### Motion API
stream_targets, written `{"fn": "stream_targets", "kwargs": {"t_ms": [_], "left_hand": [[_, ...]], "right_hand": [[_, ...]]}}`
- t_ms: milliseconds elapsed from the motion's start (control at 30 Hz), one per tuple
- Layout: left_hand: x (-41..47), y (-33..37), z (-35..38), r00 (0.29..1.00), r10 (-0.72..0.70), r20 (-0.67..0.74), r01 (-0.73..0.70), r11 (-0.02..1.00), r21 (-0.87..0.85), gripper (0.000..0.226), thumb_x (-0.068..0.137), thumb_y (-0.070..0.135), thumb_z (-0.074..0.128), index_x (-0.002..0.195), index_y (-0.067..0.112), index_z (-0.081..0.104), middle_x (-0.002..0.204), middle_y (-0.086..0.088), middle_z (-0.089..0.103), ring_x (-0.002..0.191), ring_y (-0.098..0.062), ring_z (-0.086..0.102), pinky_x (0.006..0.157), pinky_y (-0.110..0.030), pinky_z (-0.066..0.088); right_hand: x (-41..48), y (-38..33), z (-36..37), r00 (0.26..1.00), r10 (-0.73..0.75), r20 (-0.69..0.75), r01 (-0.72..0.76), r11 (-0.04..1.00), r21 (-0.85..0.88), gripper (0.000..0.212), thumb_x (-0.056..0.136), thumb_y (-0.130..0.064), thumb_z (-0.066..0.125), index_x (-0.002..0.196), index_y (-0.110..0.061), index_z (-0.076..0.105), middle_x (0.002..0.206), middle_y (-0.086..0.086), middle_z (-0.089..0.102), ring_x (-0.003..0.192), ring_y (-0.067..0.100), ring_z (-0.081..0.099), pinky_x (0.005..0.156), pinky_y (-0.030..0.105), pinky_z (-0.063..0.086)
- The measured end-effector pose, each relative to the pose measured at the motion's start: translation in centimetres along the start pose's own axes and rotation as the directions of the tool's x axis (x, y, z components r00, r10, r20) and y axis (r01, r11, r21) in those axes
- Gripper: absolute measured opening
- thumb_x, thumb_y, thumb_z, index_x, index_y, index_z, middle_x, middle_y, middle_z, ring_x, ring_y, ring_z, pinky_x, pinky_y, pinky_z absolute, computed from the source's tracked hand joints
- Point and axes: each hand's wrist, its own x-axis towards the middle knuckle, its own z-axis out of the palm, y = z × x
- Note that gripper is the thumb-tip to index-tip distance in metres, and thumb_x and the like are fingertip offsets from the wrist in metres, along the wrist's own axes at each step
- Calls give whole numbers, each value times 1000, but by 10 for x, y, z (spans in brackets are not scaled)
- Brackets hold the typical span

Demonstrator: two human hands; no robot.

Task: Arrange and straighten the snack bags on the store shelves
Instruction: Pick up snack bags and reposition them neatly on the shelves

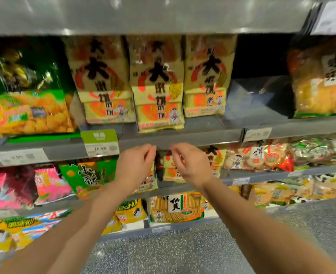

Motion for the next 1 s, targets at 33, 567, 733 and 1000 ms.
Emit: {"fn": "stream_targets", "kwargs": {"t_ms": [33, 567, 733, 1000], "left_hand": [[-11, -13, 16, 1000, -28, -1, 28, 999, 14, 41, 93, 39, 35, 66, 14, 53, 58, -3, 56, 58, -25, 55, 52, -32, 35], [-46, -118, 165, 928, -365, -71, 365, 931, -15, 87, 86, 44, 56, 148, 18, 2, 154, -20, -5, 141, -36, 5, 112, -42, 18], [-36, -117, 168, 887, -460, -51, 454, 886, -90, 87, 85, 45, 58, 147, 17, 4, 153, -22, 3, 138, -39, 18, 109, -44, 24], [-26, -102, 159, 929, -318, -186, 322, 947, -10, 68, 84, 37, 62, 134, 1, 33, 123, -18, 48, 114, -34, 40, 95, -41, 35]], "right_hand": [[-11, 7, 18, 999, 32, 39, -32, 999, 16, 35, 88, -30, 38, 91, -11, 67, 80, 3, 69, 73, 21, 62, 60, 28, 44], [-31, 128, 176, 775, 619, -126, -616, 785, 73, 88, 86, -49, 57, 148, -8, 10, 156, 14, 11, 144, 28, 6, 117, 38, 13], [-26, 138, 171, 706, 703, -85, -659, 696, 284, 97, 81, -47, 66, 149, -8, 8, 156, 9, 15, 144, 24, 12, 117, 36, 14], [-7, 140, 156, 670, 739, 71, -732, 642, 230, 71, 72, -52, 72, 116, -2, 46, 98, 6, 59, 86, 18, 55, 78, 34, 51]]}}
